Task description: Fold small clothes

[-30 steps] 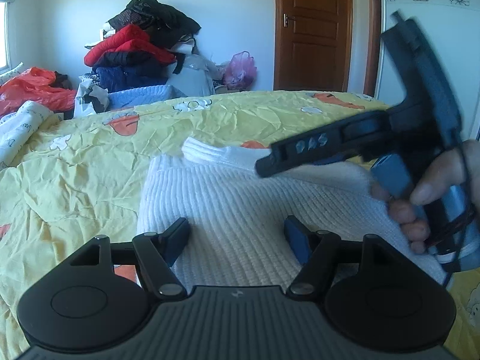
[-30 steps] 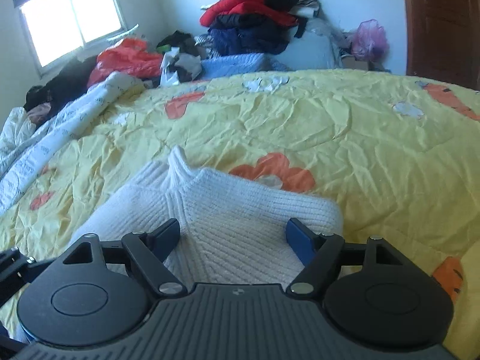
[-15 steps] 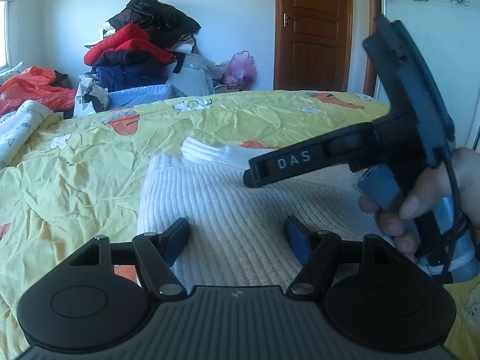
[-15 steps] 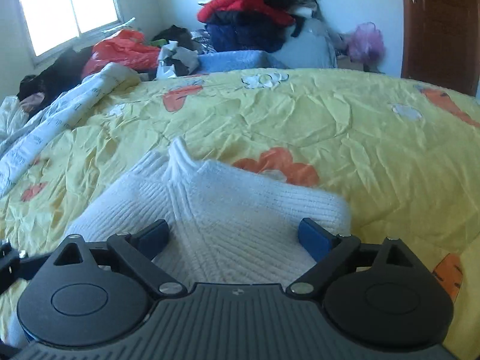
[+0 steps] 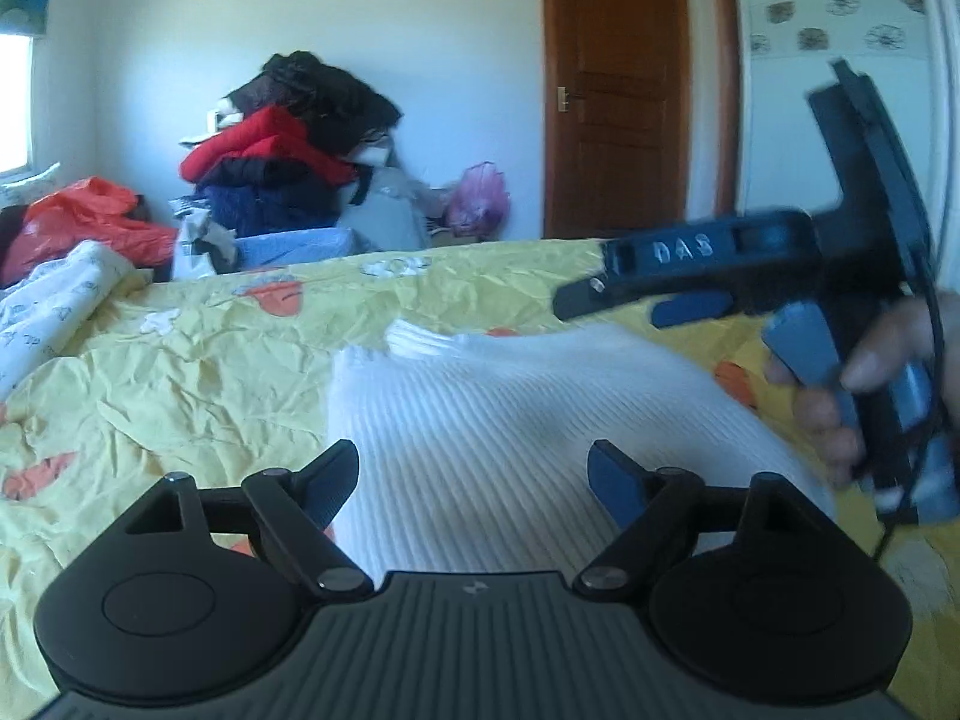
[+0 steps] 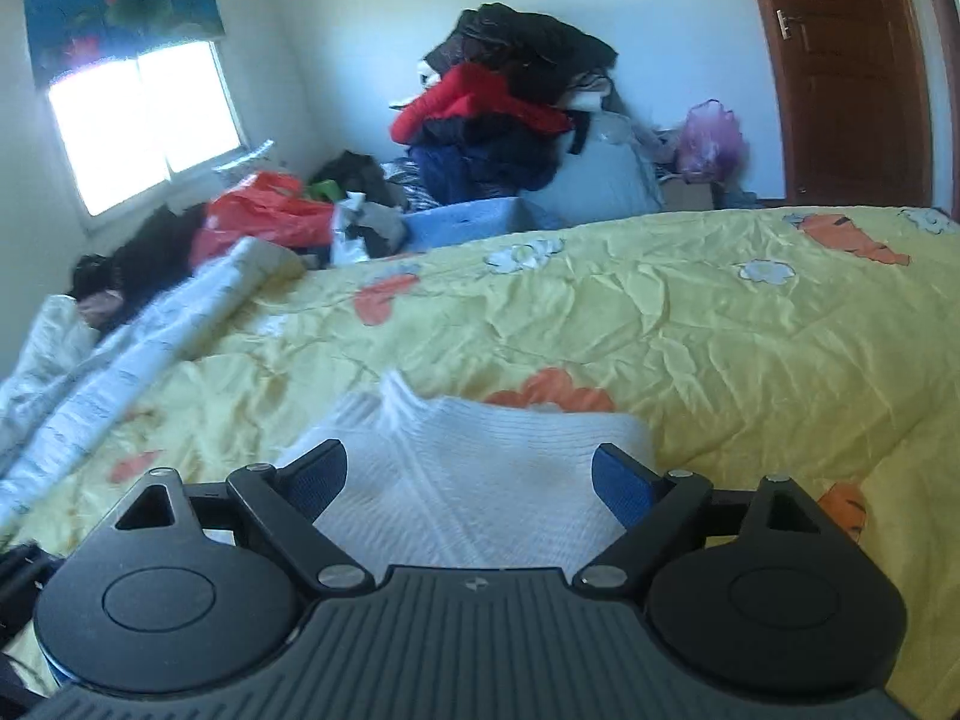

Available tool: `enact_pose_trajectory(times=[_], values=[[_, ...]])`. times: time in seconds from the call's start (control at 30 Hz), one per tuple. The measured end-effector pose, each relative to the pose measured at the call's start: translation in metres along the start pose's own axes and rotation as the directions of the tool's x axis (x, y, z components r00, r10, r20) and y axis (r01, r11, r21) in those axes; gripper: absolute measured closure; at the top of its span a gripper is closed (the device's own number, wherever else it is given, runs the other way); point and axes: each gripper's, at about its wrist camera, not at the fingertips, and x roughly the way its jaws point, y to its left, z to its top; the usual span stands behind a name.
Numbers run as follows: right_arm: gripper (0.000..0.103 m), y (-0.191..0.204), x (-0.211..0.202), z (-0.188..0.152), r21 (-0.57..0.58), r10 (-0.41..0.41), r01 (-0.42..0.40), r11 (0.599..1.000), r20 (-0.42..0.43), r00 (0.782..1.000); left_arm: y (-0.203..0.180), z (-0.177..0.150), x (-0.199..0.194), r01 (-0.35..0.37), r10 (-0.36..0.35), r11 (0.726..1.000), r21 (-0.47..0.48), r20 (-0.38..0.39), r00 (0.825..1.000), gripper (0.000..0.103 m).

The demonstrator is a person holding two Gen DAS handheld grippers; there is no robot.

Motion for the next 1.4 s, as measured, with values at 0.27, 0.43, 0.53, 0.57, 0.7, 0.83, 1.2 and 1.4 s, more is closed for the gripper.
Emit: enact_pose_trajectory(times=[0.27,0.43,0.53,0.57,0.7,0.83,1.2,1.4], values=[[0.012,-0.004,0.04,-0.021,-0.117,0.003,-0.021,0.993,-0.153,0.988,-0.019,-0.018,0.027,0.025,-0.017,0.995,0.098,-0.085,0.996,0.012],[0.019,-0.009,0.014,-0.006,-0.047,0.024,-0.032,0.998,-0.163,0.986,-0.011,-0.014,-0.003,0.013,-0.01,0.997,0.077,-0.038,0.999,0.012],[0.02,-0.037,-0.029,-0.008,0.138,0.124,-0.109,0.984,-0.106,0.987,-0.004,-0.031,-0.029,-0.049,0.048,0.988,0.148,0.005,0.999,0.012],[0.02,-0.043,-0.043,-0.013,0.163,0.14,-0.122,0.979,-0.104,0.985,-0.002,-0.038,-0.034,-0.067,0.067,0.983,0.17,0.005,0.998,0.012],[0.035,-0.054,-0.07,-0.036,0.17,0.132,-0.104,0.98,-0.16,0.978,0.004,-0.057,-0.041,-0.08,0.093,0.97,0.232,-0.05,0.994,0.013],[0.042,-0.048,-0.069,-0.052,0.162,0.138,-0.108,0.981,-0.191,0.972,0.008,-0.06,-0.029,-0.114,0.136,0.966,0.232,-0.078,0.988,0.013],[0.088,-0.048,-0.058,-0.05,-0.007,0.089,-0.093,0.996,-0.258,0.962,0.017,-0.059,-0.011,-0.086,0.113,0.975,0.207,-0.122,0.986,0.079],[0.055,-0.053,-0.061,-0.046,0.094,0.15,-0.132,0.987,-0.23,0.961,0.011,-0.059,-0.014,-0.112,0.133,0.976,0.185,-0.107,0.985,0.077]])
